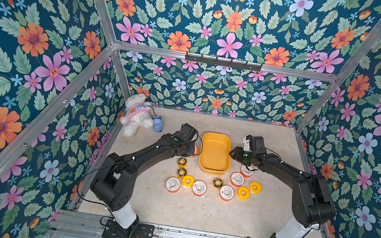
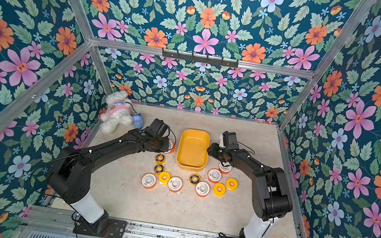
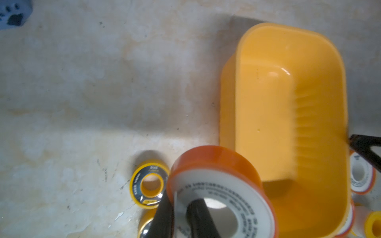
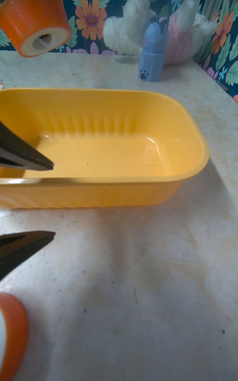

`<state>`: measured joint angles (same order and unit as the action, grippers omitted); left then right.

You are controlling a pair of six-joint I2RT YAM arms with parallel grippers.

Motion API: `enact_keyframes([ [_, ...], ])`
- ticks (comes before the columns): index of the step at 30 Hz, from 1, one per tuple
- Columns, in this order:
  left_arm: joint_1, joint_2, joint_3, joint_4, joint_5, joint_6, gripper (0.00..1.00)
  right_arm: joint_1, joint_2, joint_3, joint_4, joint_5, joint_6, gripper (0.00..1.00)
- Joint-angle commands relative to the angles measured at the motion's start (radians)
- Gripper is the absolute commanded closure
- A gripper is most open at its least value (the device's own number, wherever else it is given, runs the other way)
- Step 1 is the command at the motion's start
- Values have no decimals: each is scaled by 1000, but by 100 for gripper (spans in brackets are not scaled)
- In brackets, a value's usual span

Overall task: Put the sealing tape into the storage box
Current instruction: Place the sealing tape in the storage box.

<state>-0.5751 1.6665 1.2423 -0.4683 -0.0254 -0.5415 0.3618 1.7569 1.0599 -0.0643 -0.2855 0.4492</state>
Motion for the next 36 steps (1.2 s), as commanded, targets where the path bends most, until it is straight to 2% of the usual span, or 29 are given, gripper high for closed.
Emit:
enact_keyframes([
  [1,-26,47,75,-10,22,21,82,1,14,9,-2,29,6,49],
  [4,-50,113,161,-22,28,27,82,1,27,14,0,32,13,52],
  [13,-88,305,388,-64,45,51,80,1,53,18,30,-35,19,69],
  [27,-92,575,687,-163,22,91,79,5,56,36,24,-55,31,69],
  [36,-91,663,774,-169,42,97,77,6,57,42,14,-58,28,68],
])
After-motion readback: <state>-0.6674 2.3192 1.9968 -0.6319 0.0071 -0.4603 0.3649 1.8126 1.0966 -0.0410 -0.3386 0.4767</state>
